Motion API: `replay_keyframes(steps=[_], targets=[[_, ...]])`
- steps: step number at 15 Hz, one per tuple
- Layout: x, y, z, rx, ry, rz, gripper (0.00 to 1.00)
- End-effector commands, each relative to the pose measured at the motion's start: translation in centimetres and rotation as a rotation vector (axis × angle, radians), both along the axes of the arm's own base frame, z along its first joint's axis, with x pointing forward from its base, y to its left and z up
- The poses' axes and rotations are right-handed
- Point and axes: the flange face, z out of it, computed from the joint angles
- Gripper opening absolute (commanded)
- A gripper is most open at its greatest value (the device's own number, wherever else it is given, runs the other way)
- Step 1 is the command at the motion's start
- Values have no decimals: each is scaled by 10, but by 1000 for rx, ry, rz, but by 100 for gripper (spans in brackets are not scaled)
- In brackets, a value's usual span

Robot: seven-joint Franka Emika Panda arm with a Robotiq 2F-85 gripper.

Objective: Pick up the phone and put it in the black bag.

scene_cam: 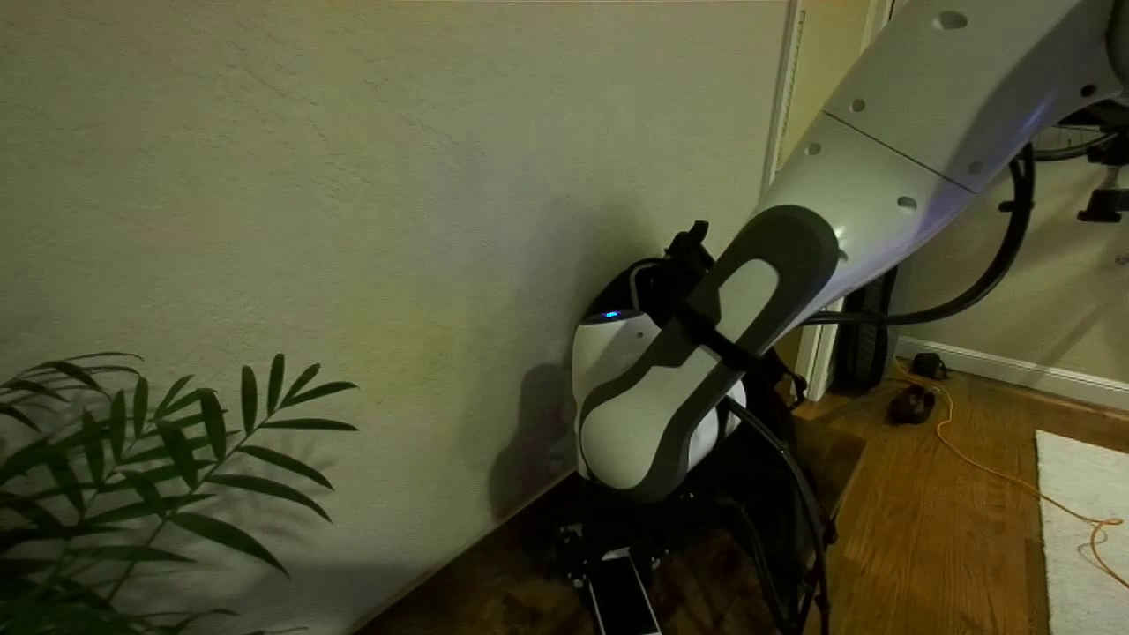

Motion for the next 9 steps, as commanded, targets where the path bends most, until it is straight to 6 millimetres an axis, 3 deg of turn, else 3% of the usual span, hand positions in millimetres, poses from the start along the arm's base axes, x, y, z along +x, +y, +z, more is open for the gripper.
replay_keyframes(steps=[1,9], targets=[[-1,-2,0,20,26,-24,57],[-5,3,31,14,-10,5,57]])
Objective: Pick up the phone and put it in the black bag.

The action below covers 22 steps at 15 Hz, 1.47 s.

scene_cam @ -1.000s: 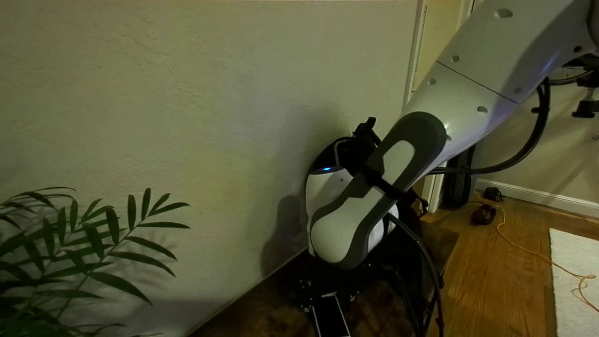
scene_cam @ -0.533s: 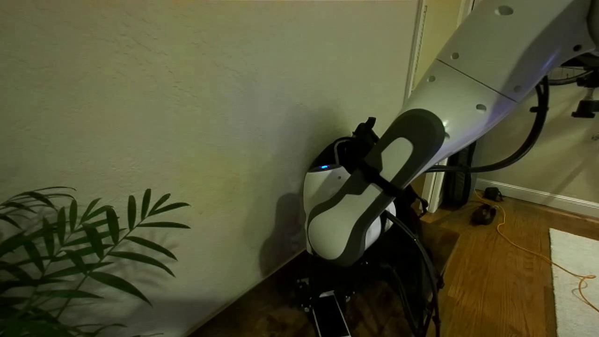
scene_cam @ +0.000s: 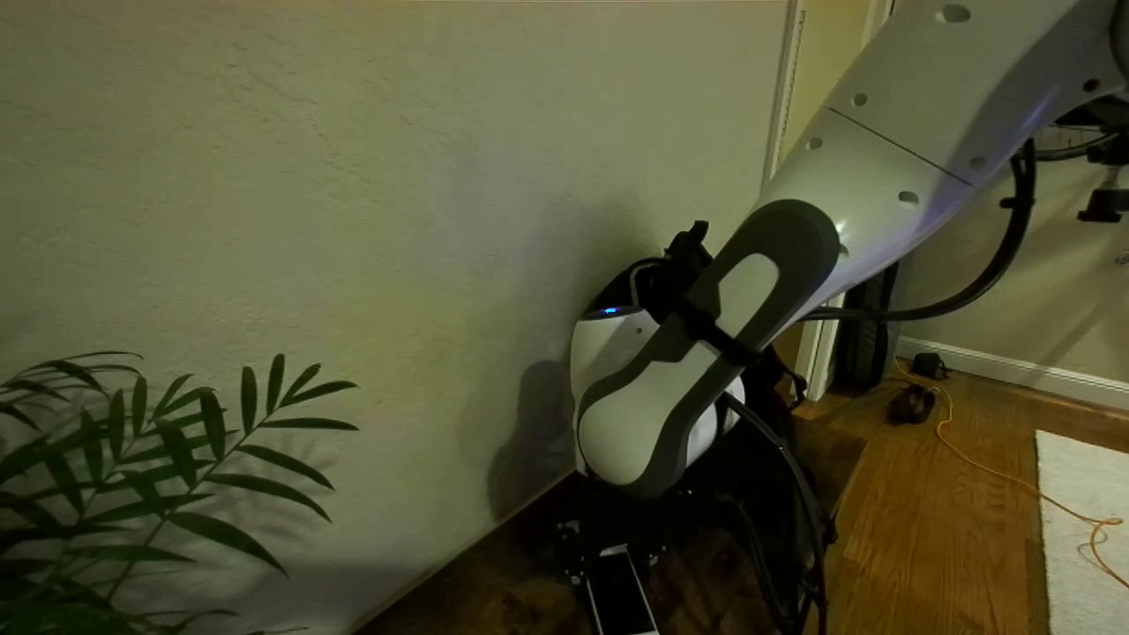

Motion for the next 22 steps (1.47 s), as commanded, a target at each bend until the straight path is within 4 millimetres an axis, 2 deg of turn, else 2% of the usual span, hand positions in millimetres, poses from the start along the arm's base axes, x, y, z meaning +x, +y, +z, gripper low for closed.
replay_keyframes(steps=[1,12,22], targets=[[-7,3,31,12,-9,4,57],[-2,6,98,-14,-79,34,57],[22,-23,177,-177,-195,92,57]])
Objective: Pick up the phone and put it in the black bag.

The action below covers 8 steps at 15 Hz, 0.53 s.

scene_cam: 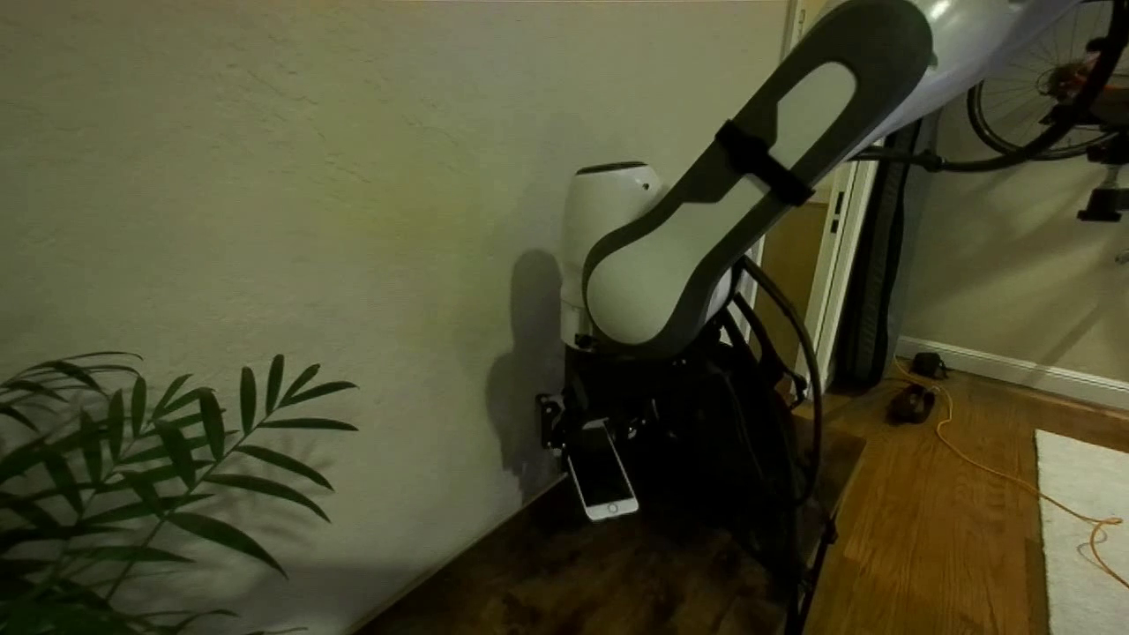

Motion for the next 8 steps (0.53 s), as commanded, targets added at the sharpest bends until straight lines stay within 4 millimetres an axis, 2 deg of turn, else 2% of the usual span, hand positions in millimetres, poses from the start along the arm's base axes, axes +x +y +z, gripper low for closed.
replay_keyframes(steps=[1,8], targets=[[-5,-10,41,-77,-40,-7,57],[6,-34,95,-174,-151,-39,57]])
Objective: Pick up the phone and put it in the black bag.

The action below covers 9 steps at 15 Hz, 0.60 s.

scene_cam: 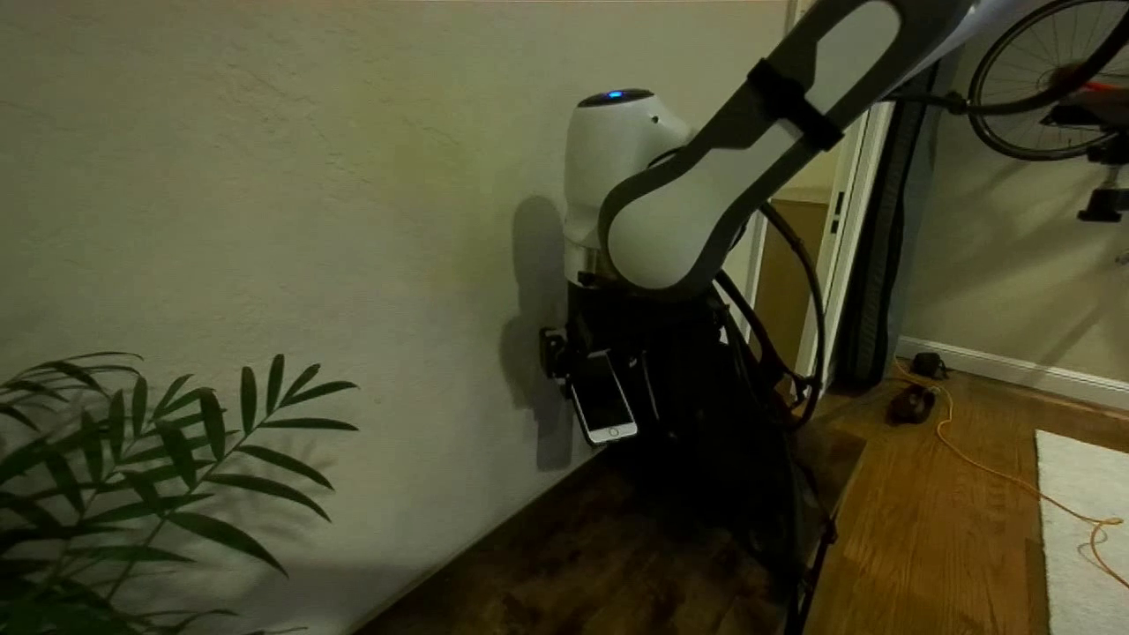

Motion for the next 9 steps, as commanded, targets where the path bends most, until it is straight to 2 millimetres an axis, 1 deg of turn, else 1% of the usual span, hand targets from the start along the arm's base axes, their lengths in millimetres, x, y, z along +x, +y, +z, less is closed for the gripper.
replay_keyframes(steps=[1,4,9], targets=[[-11,-10,38,-34,-61,-43,57],[-14,-18,56,-59,-97,-69,57],[-25,-28,75,-99,-133,-114,57]])
